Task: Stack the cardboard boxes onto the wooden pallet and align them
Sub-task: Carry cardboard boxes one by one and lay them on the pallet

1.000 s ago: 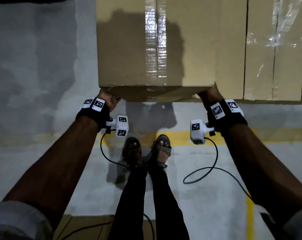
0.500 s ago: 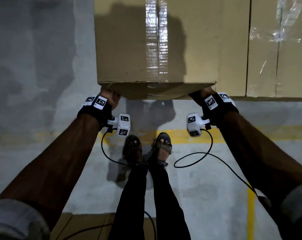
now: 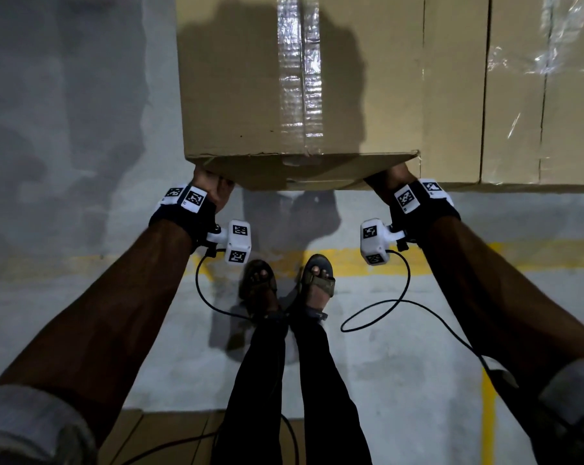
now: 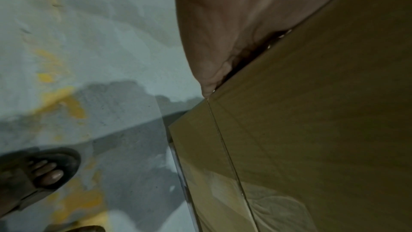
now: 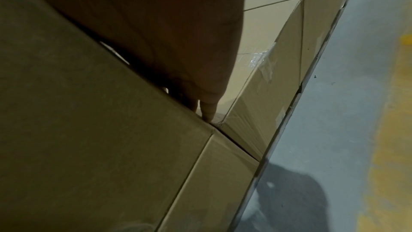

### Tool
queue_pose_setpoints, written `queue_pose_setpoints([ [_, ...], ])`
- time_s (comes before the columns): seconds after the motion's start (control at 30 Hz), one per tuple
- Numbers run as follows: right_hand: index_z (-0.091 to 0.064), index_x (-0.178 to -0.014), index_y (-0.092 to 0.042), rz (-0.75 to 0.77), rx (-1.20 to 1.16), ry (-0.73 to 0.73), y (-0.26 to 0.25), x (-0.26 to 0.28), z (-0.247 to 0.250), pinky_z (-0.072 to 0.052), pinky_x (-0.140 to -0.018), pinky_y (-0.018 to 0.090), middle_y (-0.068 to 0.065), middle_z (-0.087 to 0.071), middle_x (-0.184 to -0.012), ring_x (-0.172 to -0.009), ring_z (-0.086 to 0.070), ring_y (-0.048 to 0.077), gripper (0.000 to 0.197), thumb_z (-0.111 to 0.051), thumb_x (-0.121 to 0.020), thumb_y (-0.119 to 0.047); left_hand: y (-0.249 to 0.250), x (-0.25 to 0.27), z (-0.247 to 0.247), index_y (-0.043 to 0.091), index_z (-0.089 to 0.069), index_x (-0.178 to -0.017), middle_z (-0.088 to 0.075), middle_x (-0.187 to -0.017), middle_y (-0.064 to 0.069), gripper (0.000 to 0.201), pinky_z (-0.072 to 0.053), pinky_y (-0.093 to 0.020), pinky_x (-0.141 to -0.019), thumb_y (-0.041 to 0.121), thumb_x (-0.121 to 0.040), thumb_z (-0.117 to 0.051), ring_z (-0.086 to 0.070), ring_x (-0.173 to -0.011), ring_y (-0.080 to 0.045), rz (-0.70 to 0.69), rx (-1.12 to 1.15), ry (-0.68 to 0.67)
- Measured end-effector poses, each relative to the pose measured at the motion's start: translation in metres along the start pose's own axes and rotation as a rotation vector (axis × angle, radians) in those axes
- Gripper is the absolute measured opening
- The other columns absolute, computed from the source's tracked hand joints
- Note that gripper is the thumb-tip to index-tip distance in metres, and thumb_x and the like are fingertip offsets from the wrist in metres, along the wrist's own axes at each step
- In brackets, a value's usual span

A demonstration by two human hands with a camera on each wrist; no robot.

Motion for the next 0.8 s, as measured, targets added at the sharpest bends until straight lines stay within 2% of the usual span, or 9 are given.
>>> queue_pose_setpoints([
  [0.07,-0.048,-0.077,-0.010,-0.005,-0.085,-0.010,0.000,0.000,-0.001,-0.049,-0.066,0.022,0.003,-0.063,-0.067,-0.071,-0.052,0.015,0.041,-0.026,-0.108,0.003,0.000,0.000,0.003,0.019,-0.057,-0.105,-0.072,-0.116,-0.001,0.035,-0.032,-0.022,-0.115,0.031,-0.112,-0.025,-0.062,-0.103,-0.021,-0.005,-0.004,0.026],
  [0.17,-0.057,-0.062,-0.010,0.000,-0.043,-0.018,-0.003,0.003,-0.001,-0.047,-0.067,0.023,-0.004,-0.064,-0.054,-0.068,-0.052,0.013,0.057,-0.024,-0.109,0.001,0.000,-0.004,0.007,0.017,-0.060,-0.101,-0.077,-0.073,0.004,0.029,-0.056,-0.028,-0.088,0.024,-0.112,-0.034,-0.063,-0.090,-0.017,-0.036,0.030,0.096],
  [0.33,-0.049,-0.084,-0.018,-0.028,0.188,0.014,-0.006,0.009,0.003,-0.049,-0.078,0.025,-0.002,-0.061,-0.084,-0.080,-0.051,0.009,0.041,-0.025,-0.109,0.005,0.001,-0.011,0.014,0.019,-0.060,-0.104,-0.068,-0.100,-0.001,0.023,-0.043,-0.036,-0.114,0.018,-0.111,-0.038,-0.063,-0.093,-0.017,-0.050,-0.018,0.139],
  [0.43,-0.046,-0.085,-0.021,-0.020,0.272,0.036,-0.008,0.006,0.009,-0.048,-0.078,0.023,-0.004,-0.051,-0.092,-0.081,-0.051,0.004,0.040,-0.026,-0.109,0.006,-0.002,-0.016,0.013,0.020,-0.059,-0.103,-0.073,-0.088,0.002,0.021,-0.050,-0.035,-0.101,0.017,-0.111,-0.040,-0.063,-0.090,-0.016,-0.054,-0.037,0.116],
  [0.5,-0.044,-0.081,-0.018,-0.014,0.263,0.039,-0.005,0.001,0.011,-0.046,-0.068,0.019,-0.004,-0.057,-0.078,-0.069,-0.055,0.002,0.042,-0.025,-0.108,0.008,-0.002,-0.016,0.013,0.020,-0.058,-0.103,-0.076,-0.079,0.004,0.023,-0.051,-0.033,-0.100,0.019,-0.112,-0.036,-0.064,-0.097,-0.019,-0.034,-0.038,0.114],
  [0.57,-0.040,-0.077,-0.017,0.006,0.238,0.044,-0.001,-0.003,0.011,-0.043,-0.062,0.018,0.002,-0.055,-0.065,-0.054,-0.053,0.003,0.043,-0.025,-0.107,0.009,-0.002,-0.018,0.014,0.018,-0.057,-0.118,-0.075,-0.115,-0.005,0.030,-0.040,-0.035,-0.115,0.023,-0.113,-0.029,-0.057,-0.129,-0.025,-0.011,-0.034,0.095],
  [0.63,-0.039,-0.077,-0.018,0.010,0.284,0.028,0.002,-0.005,0.010,-0.043,-0.058,0.014,0.006,-0.045,-0.075,-0.064,-0.048,0.009,0.042,-0.027,-0.107,0.009,0.000,-0.018,0.012,0.017,-0.050,-0.140,-0.050,-0.156,-0.007,0.039,-0.030,-0.037,-0.122,0.026,-0.114,-0.021,-0.039,-0.148,-0.025,0.010,-0.017,0.070],
  [0.73,-0.039,-0.079,-0.020,0.013,0.333,-0.008,0.003,-0.005,0.009,-0.044,-0.065,0.019,0.004,-0.042,-0.081,-0.073,-0.040,0.011,0.034,-0.040,-0.104,0.003,-0.001,-0.018,0.011,0.023,-0.056,-0.118,-0.045,-0.160,-0.005,0.033,-0.032,-0.041,-0.122,0.031,-0.113,-0.025,-0.041,-0.148,-0.026,0.025,-0.049,0.085],
  [0.8,-0.042,-0.081,-0.021,0.001,0.362,0.027,0.004,-0.007,0.014,-0.044,-0.075,0.021,0.002,-0.050,-0.080,-0.073,-0.045,0.009,0.033,-0.039,-0.105,0.002,-0.004,-0.021,0.011,0.021,-0.054,-0.133,-0.046,-0.159,-0.006,0.037,-0.031,-0.044,-0.123,0.031,-0.113,-0.026,-0.042,-0.147,-0.027,0.022,-0.039,0.075],
])
Point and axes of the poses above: each hand's wrist, its own x-axis away from the middle knuckle, its own z-axis out of the back of the hand, y = z × x, the point moved 7 cm from there along -x, towards the middle knuckle
